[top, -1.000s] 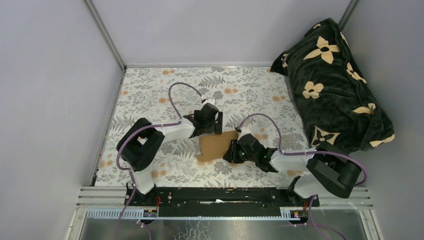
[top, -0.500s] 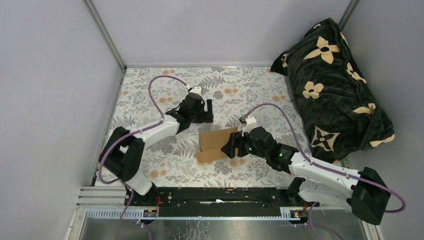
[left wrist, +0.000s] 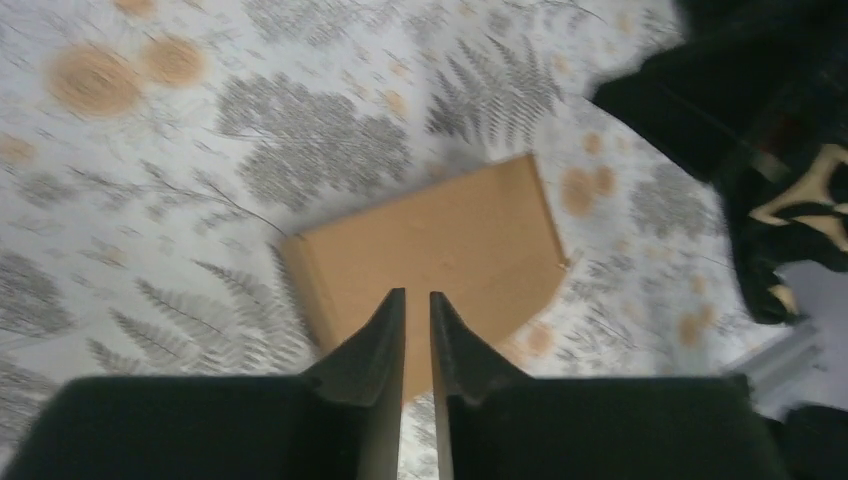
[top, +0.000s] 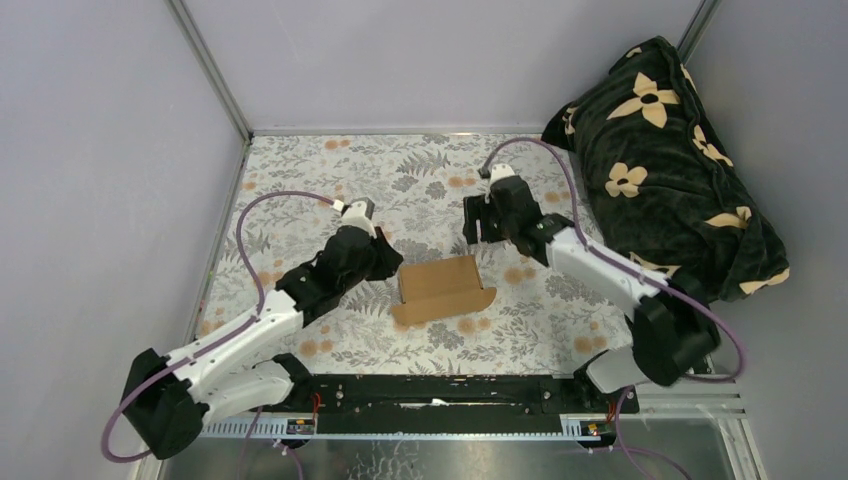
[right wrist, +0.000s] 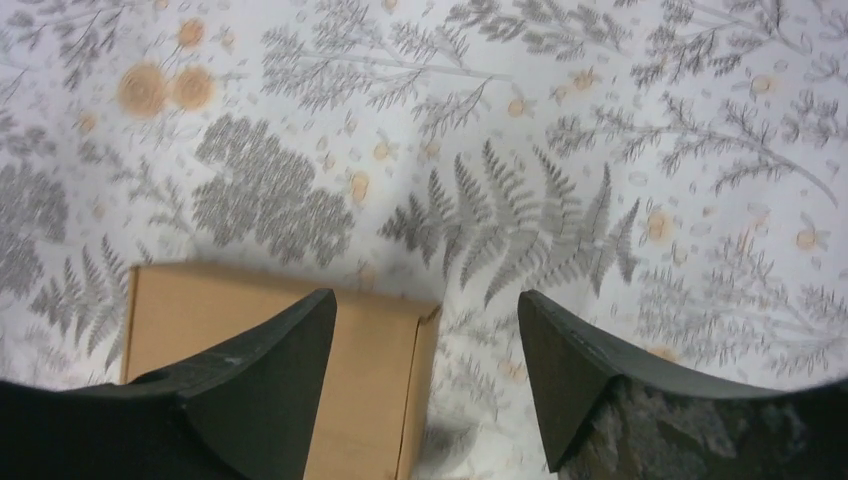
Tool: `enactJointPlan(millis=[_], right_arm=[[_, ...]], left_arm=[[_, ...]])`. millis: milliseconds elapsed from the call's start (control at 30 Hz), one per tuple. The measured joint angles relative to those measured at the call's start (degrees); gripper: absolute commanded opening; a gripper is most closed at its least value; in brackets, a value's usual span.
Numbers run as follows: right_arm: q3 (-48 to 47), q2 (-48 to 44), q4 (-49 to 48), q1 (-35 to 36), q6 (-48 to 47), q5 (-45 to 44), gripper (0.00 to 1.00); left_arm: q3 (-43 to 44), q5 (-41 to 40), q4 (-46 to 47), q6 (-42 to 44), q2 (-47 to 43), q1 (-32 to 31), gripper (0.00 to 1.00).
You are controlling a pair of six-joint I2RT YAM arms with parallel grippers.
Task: Fold the paper box
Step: Close the paper box at the center of the board.
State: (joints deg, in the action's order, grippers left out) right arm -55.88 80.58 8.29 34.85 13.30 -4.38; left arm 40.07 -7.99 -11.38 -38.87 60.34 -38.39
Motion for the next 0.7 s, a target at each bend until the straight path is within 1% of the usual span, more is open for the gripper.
enactJointPlan(millis=[100, 167, 200, 300, 433, 567, 700], right_arm=[[-5.7, 7.5, 0.9, -2.6, -0.9, 2.6, 0.59], [-8.7, 11.6, 1.1, -3.0, -1.3, 5.0, 0.53], [-9.9, 13.6, 1.2, -3.1, -1.5, 6.2, 0.52], [-11.6, 17.9, 1.1, -3.2, -1.7, 10.7, 0.51], [-11.6, 20.0, 0.7, -3.2, -1.8, 15.7, 0.54], [-12.4, 21.6, 0.0, -3.2, -2.8, 18.1, 0.54], [-12.9, 24.6, -0.9, -3.2, -3.7, 19.6, 0.55]], left_arm=[[-0.7, -1.3, -1.9, -2.3, -3.3, -5.8, 0.07], [-1.0, -3.1, -2.9, -4.0, -3.9, -10.7, 0.06], [-1.2, -4.4, -3.4, -4.8, -3.9, -13.4, 0.06], [-3.5, -7.6, -4.3, -8.3, -3.9, -20.7, 0.06], [-8.3, -10.4, -4.9, -12.9, -2.9, -26.3, 0.06], [-9.9, -12.7, -4.8, -15.9, 0.9, -29.2, 0.06], [-9.9, -14.5, -3.8, -17.2, 5.4, -29.7, 0.07]])
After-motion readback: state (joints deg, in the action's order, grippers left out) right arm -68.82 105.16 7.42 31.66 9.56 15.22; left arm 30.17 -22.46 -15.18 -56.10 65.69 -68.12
